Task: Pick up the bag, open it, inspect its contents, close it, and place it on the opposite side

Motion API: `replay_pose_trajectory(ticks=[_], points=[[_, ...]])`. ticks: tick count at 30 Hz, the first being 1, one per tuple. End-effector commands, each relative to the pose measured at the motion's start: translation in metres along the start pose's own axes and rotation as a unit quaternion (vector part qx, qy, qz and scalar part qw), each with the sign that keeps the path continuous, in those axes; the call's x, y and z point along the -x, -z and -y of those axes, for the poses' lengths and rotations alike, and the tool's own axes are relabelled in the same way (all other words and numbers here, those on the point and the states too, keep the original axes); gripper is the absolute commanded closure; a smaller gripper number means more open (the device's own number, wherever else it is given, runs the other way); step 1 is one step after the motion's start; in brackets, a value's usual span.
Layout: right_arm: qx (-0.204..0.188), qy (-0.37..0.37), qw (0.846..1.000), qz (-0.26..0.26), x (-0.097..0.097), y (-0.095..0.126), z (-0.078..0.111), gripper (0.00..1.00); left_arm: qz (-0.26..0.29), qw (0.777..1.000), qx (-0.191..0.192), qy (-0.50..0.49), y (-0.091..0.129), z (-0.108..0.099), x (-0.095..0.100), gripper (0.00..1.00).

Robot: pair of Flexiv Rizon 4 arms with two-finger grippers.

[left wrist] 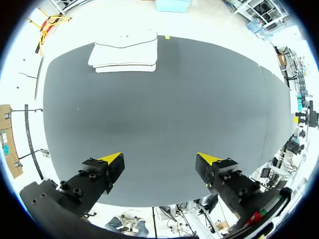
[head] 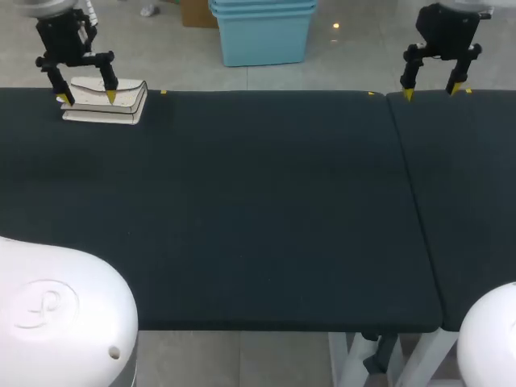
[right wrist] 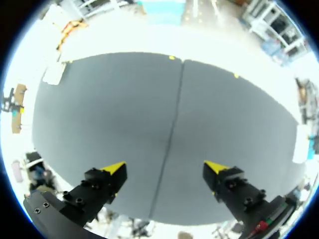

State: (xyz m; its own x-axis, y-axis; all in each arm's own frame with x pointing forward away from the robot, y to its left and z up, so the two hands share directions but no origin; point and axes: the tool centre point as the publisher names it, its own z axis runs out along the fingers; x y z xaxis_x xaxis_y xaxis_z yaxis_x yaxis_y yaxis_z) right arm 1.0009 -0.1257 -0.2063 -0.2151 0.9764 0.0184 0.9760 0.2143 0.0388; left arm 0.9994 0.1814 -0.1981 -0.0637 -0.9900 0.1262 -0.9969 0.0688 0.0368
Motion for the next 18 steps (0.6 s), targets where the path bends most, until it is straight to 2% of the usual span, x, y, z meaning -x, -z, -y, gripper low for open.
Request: replay_pose_trajectory(ticks=[1, 6, 13, 18], points=[[0.062, 0.111, 0.992, -0.001, -0.012, -0.016, 0.016, 0.0, -0.068, 0.998, -0.004, -0.009, 0.001, 0.002, 0.036, 0.0], [0.126, 0.218, 0.967, -0.032, -0.027, -0.028, 0.03, 0.0, -0.137, 0.989, -0.011, -0.058, -0.001, 0.011, 0.063, 0.0], [0.179, 0.347, 0.919, -0.057, -0.045, -0.04, 0.049, 0.0, -0.18, 0.979, -0.02, -0.095, -0.006, 0.027, 0.091, 0.0], [0.207, 0.397, 0.892, -0.068, -0.057, -0.053, 0.058, 0.0, -0.204, 0.973, -0.018, -0.111, -0.01, 0.039, 0.109, 0.0]])
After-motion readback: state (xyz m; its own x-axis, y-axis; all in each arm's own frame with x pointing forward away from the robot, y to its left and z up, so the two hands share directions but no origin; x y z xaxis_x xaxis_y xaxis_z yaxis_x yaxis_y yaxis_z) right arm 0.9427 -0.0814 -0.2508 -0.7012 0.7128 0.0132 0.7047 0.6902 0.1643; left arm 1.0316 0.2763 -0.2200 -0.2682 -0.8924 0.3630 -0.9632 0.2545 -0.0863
